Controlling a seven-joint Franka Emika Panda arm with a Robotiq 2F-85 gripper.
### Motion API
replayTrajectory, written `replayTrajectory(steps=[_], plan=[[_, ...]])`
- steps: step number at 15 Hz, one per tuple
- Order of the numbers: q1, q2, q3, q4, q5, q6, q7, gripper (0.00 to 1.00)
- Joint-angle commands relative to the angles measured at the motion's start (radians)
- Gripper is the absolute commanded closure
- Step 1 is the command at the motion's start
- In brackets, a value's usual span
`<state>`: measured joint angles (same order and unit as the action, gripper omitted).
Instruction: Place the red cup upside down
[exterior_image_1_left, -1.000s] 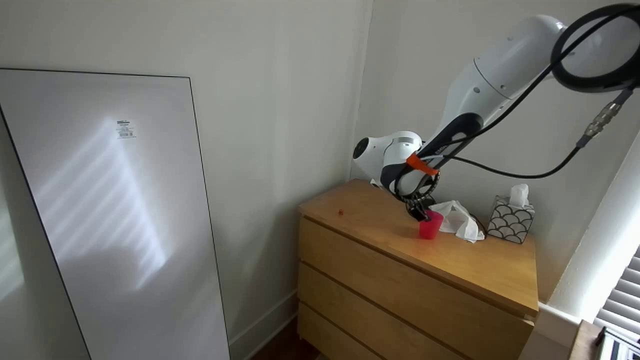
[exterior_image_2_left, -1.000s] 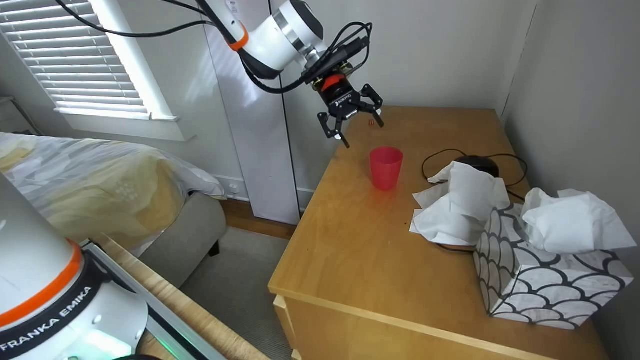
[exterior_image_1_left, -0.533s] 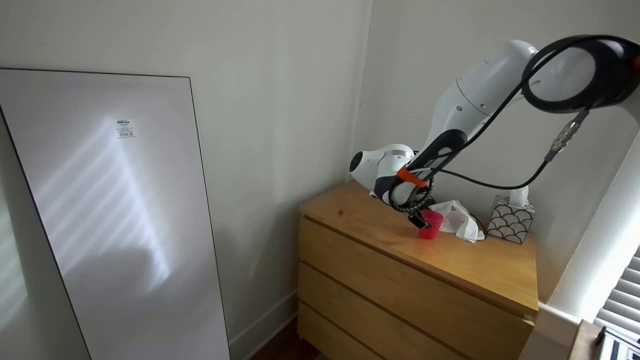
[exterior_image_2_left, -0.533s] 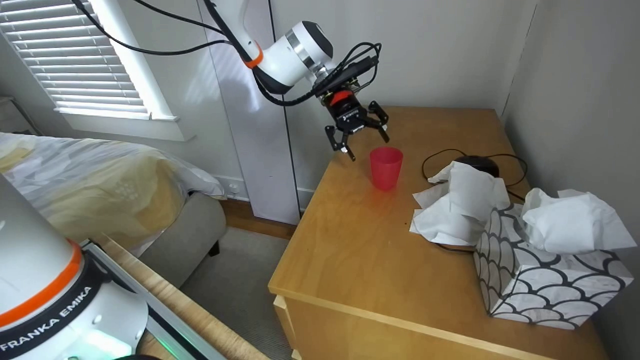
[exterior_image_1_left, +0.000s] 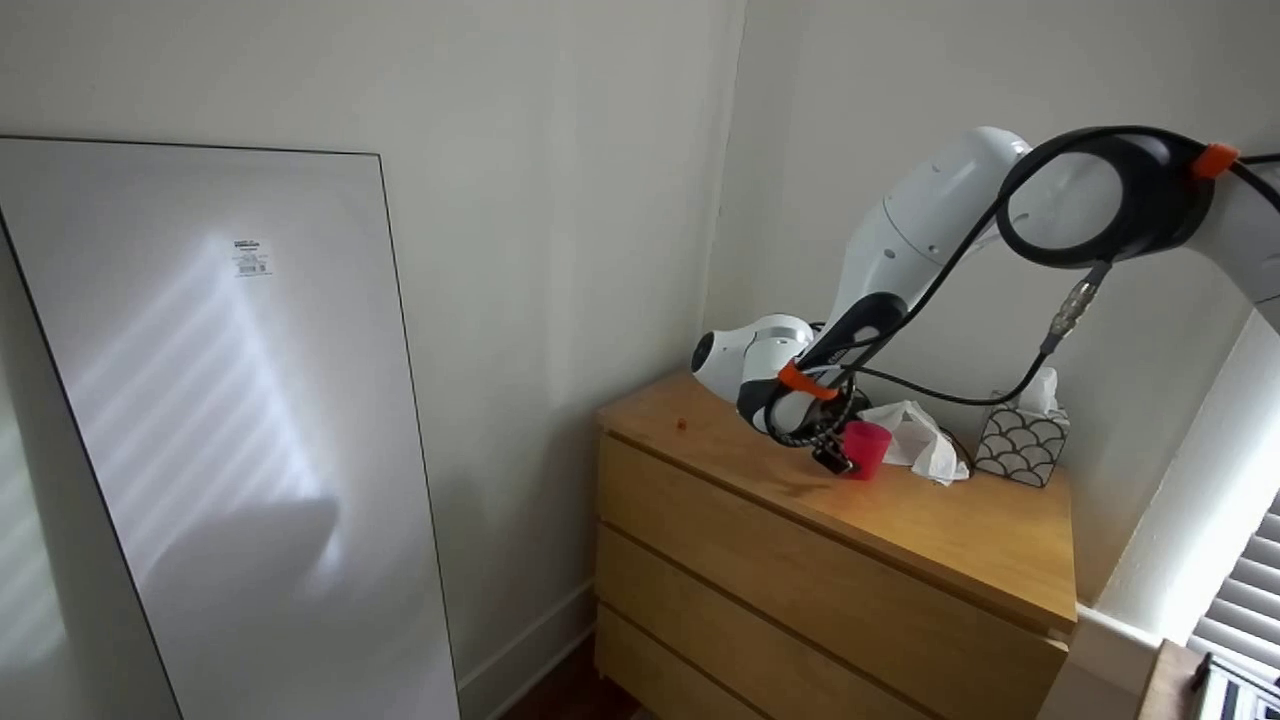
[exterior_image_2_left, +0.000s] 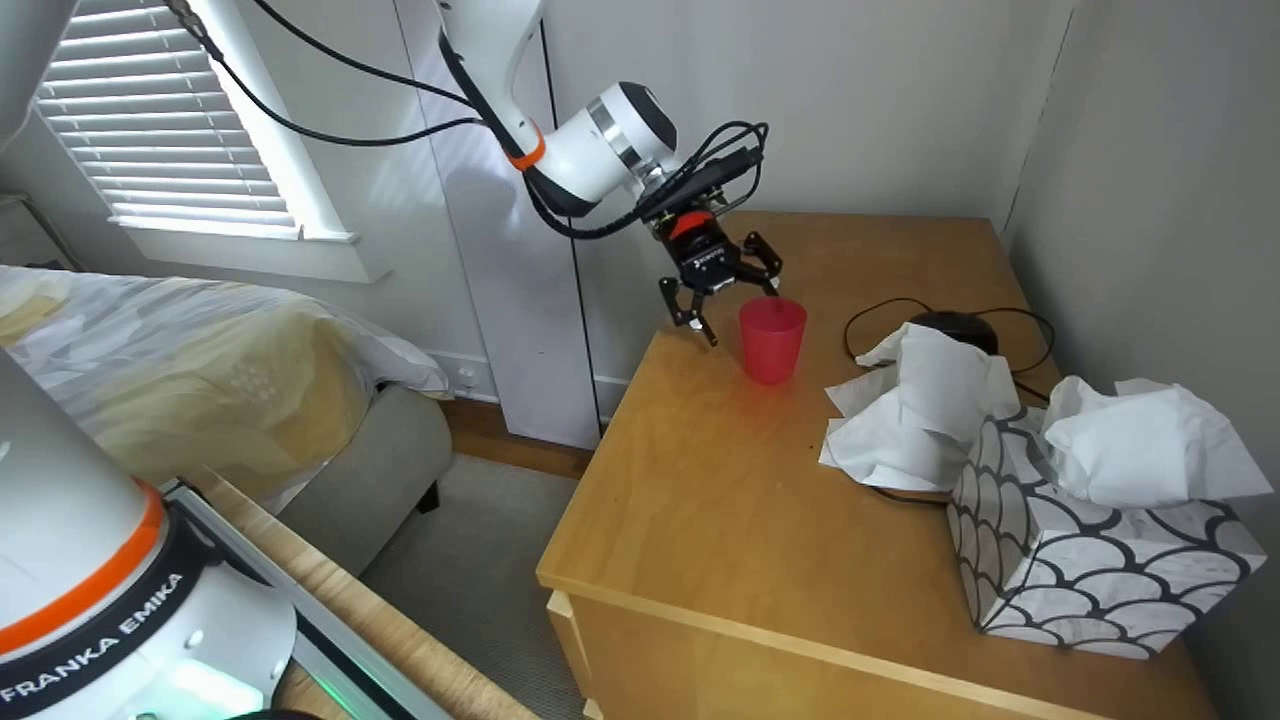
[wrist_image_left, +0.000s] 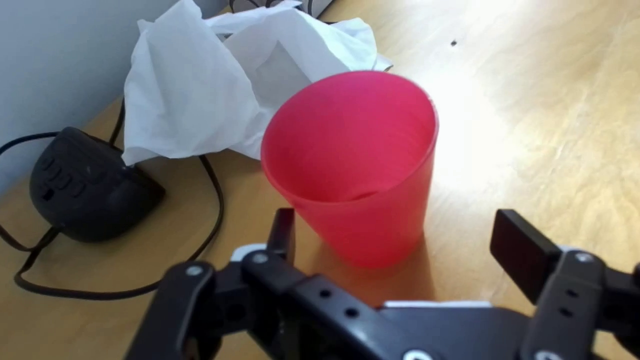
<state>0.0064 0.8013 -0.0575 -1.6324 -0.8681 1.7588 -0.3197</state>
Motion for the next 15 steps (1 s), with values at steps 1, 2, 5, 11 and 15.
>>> replayTrajectory(steps=[1,2,5,11,15], plan=[[-0.004,0.077,-0.005,0.090,-0.030,-0.055,-0.039,0.00],[-0.002,0.090,-0.009,0.107,-0.039,-0.073,-0.053,0.00],[-0.003,0.128,-0.012,0.151,-0.061,-0.115,-0.084,0.00],[-0.014,0.192,-0.011,0.217,-0.067,-0.183,-0.125,0.00],[-0.021,0.229,-0.013,0.249,-0.065,-0.226,-0.144,0.00]])
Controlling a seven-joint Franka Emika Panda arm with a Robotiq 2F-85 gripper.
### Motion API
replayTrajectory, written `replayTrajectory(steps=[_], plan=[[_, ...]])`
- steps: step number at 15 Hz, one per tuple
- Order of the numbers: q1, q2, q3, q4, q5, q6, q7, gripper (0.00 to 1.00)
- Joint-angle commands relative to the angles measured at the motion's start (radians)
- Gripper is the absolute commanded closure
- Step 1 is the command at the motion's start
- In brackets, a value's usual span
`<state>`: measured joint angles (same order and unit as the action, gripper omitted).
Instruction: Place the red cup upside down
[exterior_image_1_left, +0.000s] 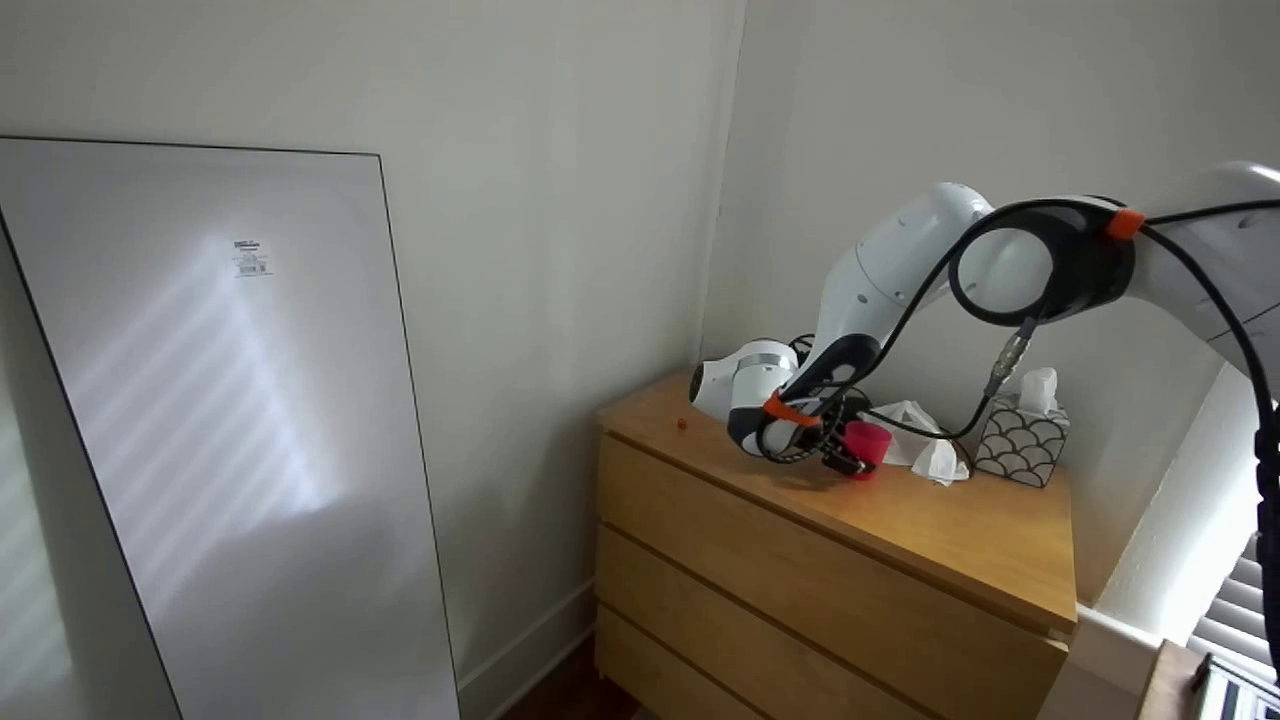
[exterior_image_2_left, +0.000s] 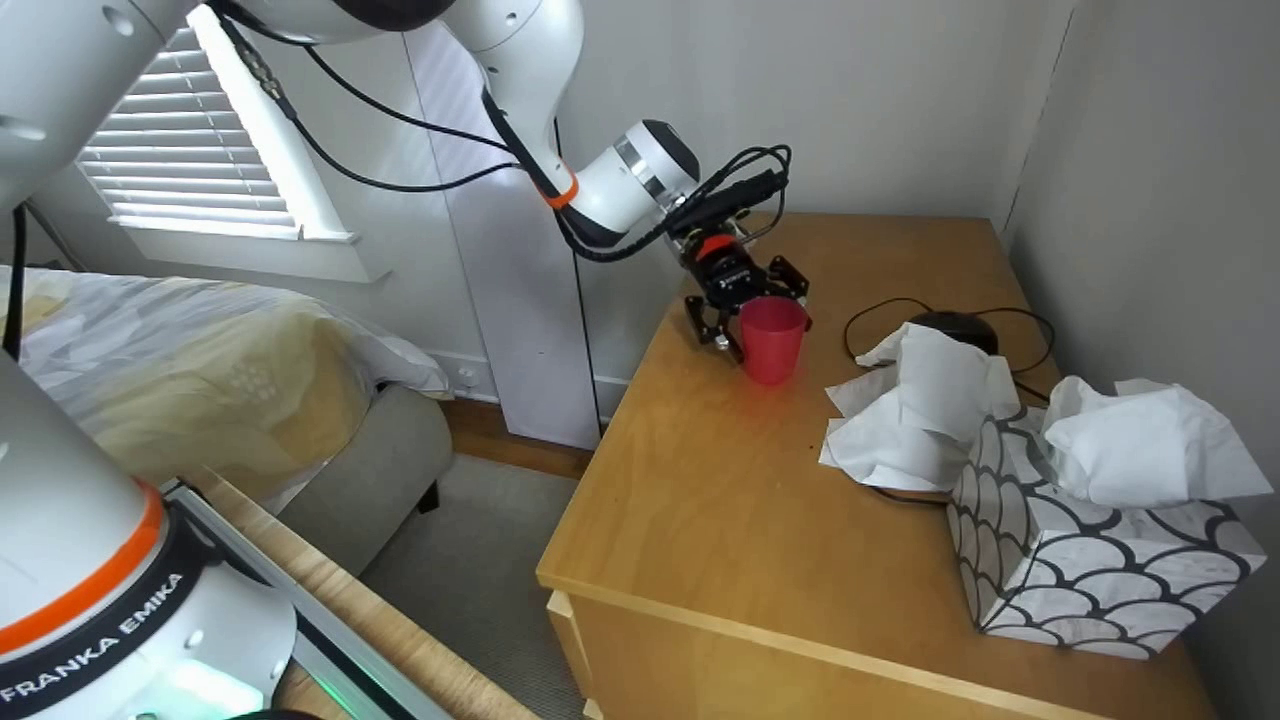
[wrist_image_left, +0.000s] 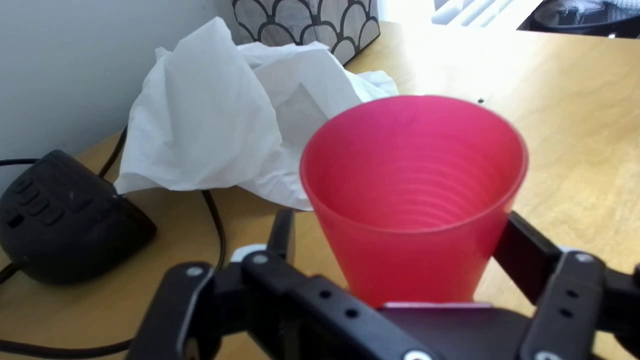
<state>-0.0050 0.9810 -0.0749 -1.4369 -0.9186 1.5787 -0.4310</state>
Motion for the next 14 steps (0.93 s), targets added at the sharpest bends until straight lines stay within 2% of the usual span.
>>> replayTrajectory(steps=[1,3,4,8,9,12,14], plan=[[-0.012,0.058,0.005,0.062,-0.013,-0.055,-0.035,0.00],[-0.015,0.074,0.003,0.078,-0.013,-0.074,-0.041,0.00],[-0.017,0.082,0.004,0.085,-0.014,-0.082,-0.043,0.17],[-0.020,0.085,0.012,0.095,-0.012,-0.078,-0.047,0.51],[-0.019,0.072,0.020,0.092,-0.001,-0.078,-0.047,0.54],[-0.021,0.021,0.055,0.072,0.035,-0.062,-0.053,0.55],[-0.030,-0.035,0.098,0.057,0.101,-0.059,-0.054,0.55]])
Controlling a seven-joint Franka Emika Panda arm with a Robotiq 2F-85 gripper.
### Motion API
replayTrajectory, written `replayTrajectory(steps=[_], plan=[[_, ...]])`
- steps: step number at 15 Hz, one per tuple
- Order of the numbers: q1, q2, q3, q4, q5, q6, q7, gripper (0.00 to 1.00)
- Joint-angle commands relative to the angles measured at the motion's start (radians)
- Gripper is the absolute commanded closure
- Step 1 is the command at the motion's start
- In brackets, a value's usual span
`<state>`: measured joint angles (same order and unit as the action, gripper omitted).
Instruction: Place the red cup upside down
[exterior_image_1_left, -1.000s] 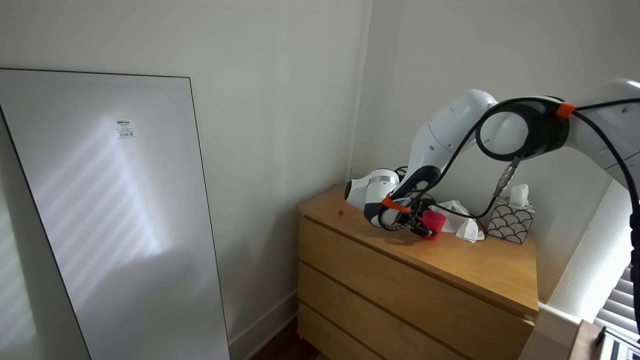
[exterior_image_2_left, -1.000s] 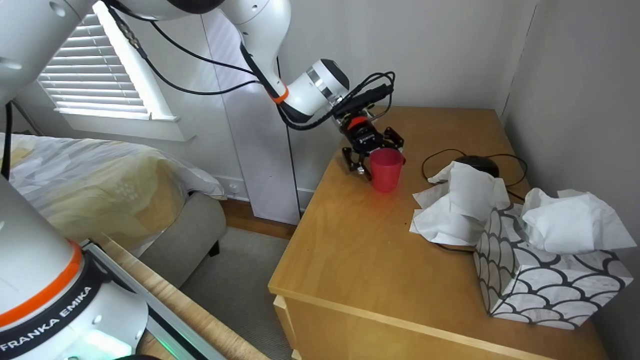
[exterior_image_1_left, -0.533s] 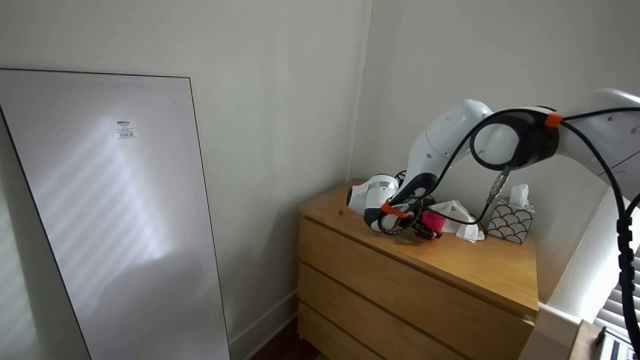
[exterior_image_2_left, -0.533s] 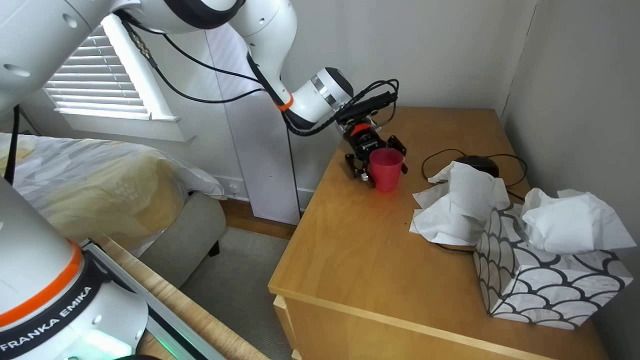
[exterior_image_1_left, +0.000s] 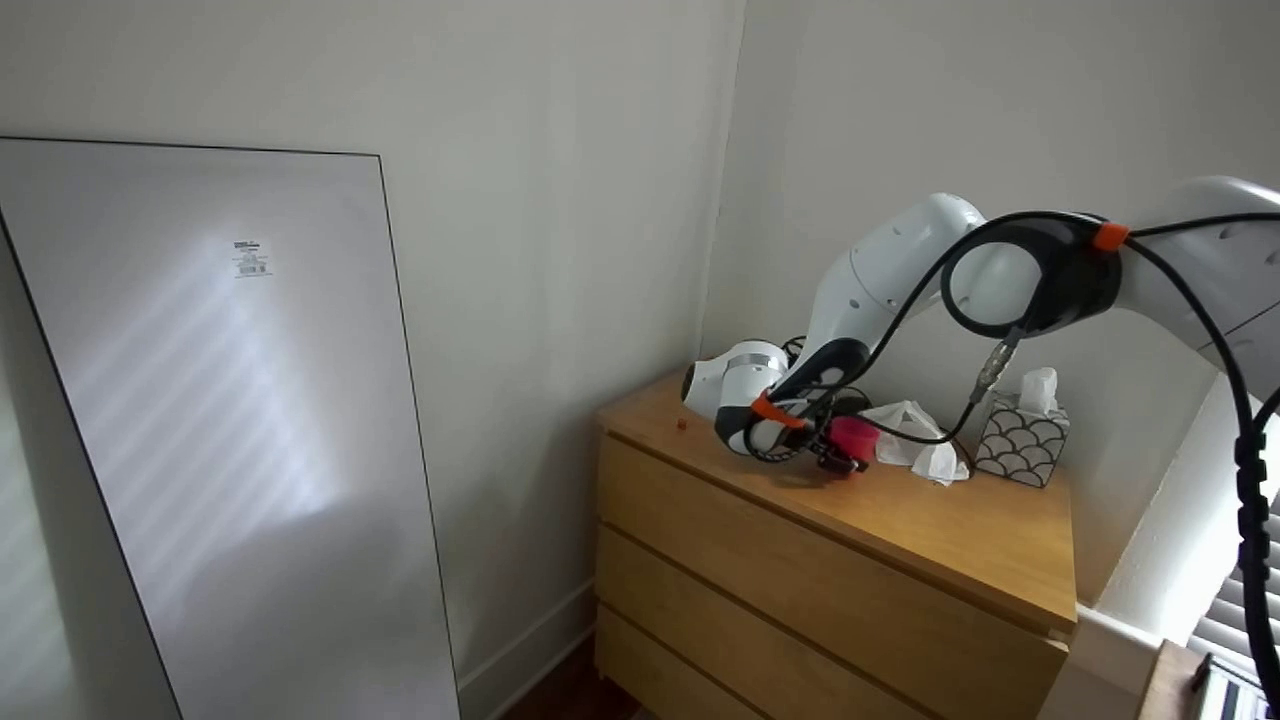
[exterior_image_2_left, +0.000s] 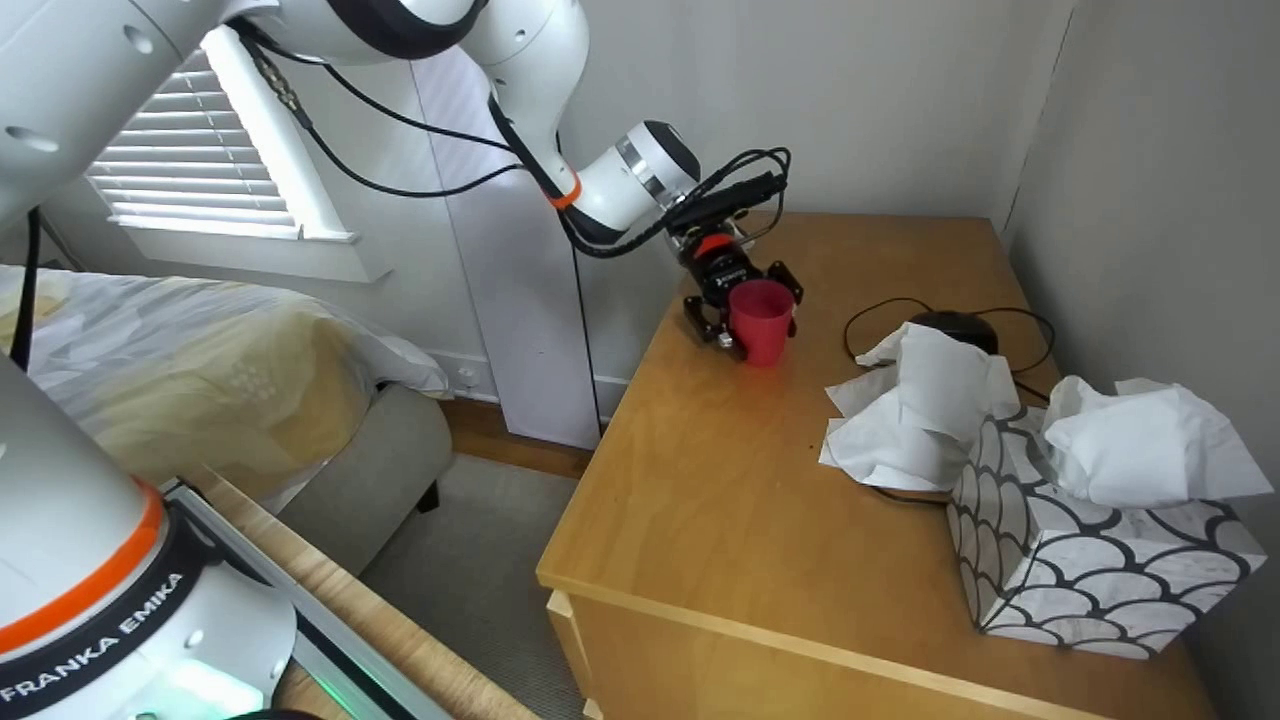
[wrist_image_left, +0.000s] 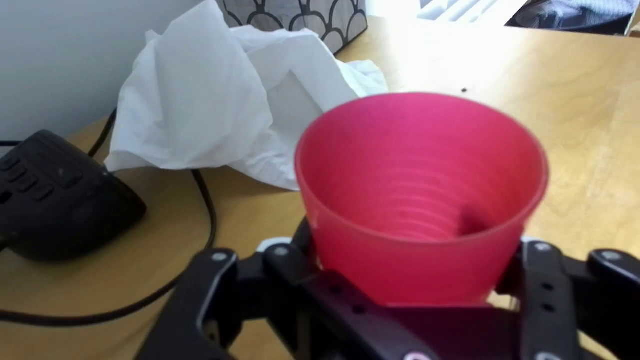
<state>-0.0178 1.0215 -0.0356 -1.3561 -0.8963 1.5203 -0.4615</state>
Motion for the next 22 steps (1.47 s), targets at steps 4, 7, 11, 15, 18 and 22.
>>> replayTrajectory(steps=[4,7,11,15,18,22], plan=[[-0.022,-0.196,0.117,-0.017,0.243,-0.020,-0.073,0.55],[-0.034,-0.283,0.127,-0.020,0.351,0.030,-0.075,0.55],[-0.061,-0.356,0.110,-0.054,0.488,0.161,-0.037,0.55],[-0.121,-0.361,0.095,-0.094,0.610,0.382,-0.028,0.55],[-0.167,-0.351,0.087,-0.137,0.697,0.573,-0.024,0.55],[-0.167,-0.328,0.060,-0.124,0.706,0.649,-0.045,0.30]])
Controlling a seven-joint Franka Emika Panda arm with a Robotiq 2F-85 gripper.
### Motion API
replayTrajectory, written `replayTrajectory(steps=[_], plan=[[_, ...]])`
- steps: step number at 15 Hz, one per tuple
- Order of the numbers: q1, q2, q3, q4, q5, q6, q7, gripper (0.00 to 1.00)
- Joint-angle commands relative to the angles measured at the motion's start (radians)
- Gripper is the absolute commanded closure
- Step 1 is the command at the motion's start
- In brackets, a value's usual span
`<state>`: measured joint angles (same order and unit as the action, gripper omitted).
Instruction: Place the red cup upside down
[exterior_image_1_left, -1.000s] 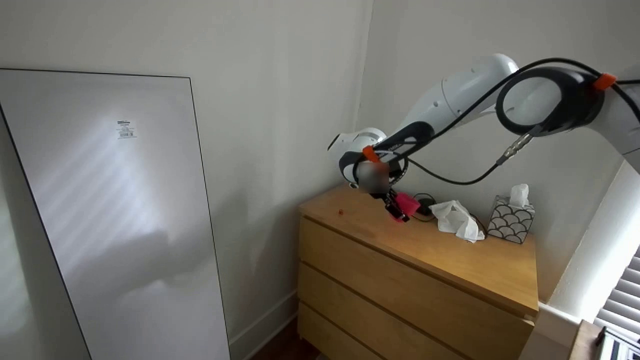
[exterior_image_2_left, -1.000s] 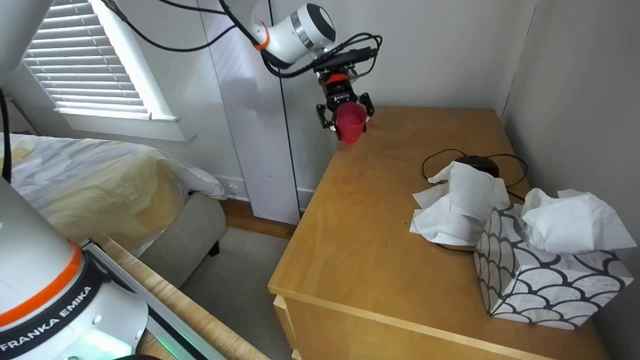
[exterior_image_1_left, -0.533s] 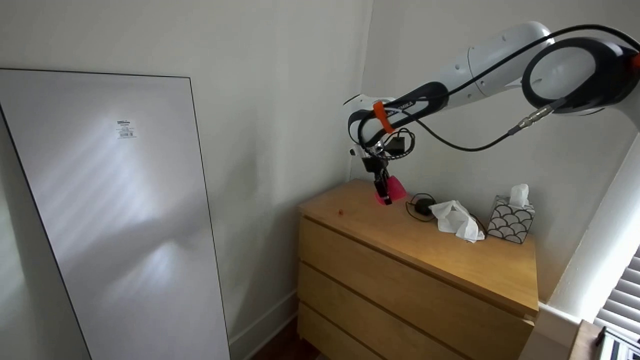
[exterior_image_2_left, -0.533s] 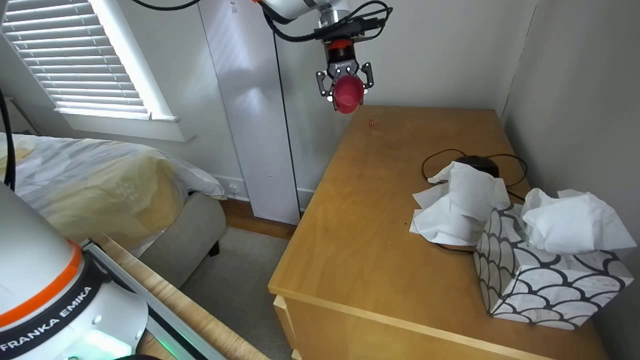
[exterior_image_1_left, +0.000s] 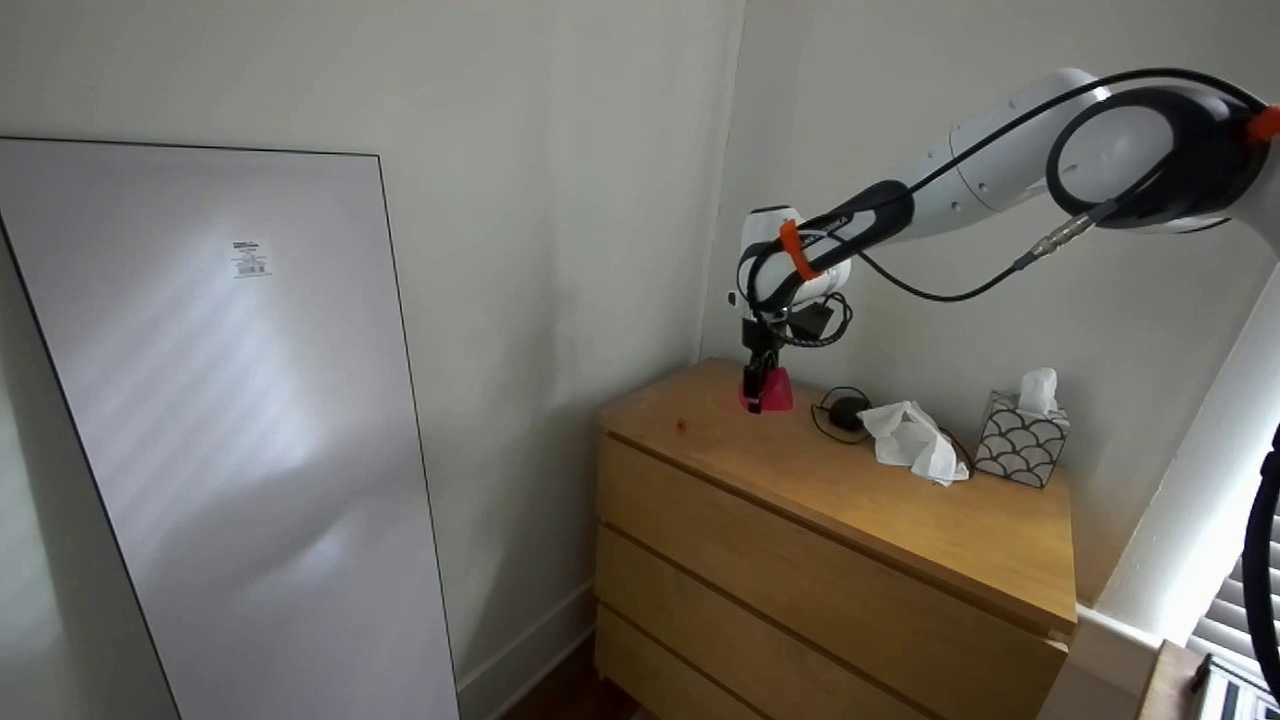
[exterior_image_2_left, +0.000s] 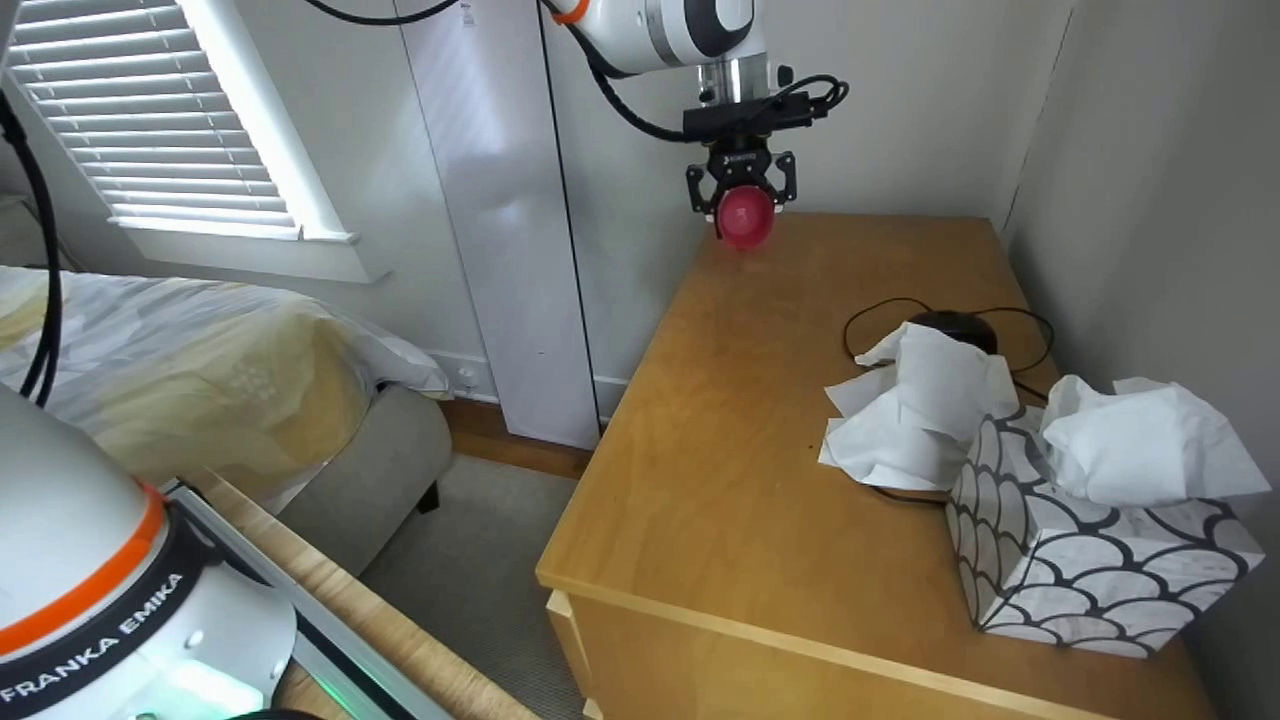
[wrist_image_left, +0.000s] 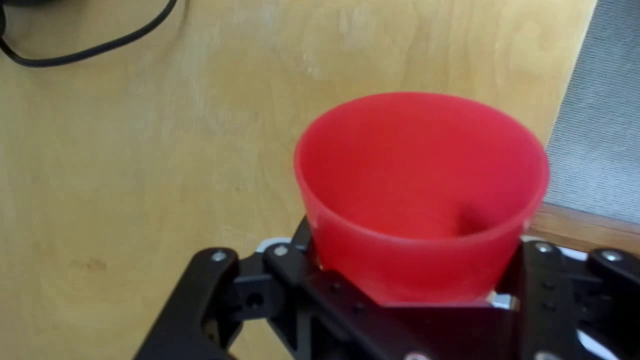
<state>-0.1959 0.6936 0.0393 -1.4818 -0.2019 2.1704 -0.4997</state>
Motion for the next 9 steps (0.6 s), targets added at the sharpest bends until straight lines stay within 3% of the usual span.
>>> replayTrajectory(steps=[1,3,4,9], plan=[[0.011,0.002,-0.017,0.004,0.011,-0.003,-0.007,0.30],[0.017,0.002,-0.017,0.010,0.011,-0.005,-0.006,0.30],[0.020,0.002,-0.016,0.012,0.010,-0.006,-0.006,0.55],[-0.012,0.072,-0.009,0.016,0.039,0.135,-0.014,0.55]])
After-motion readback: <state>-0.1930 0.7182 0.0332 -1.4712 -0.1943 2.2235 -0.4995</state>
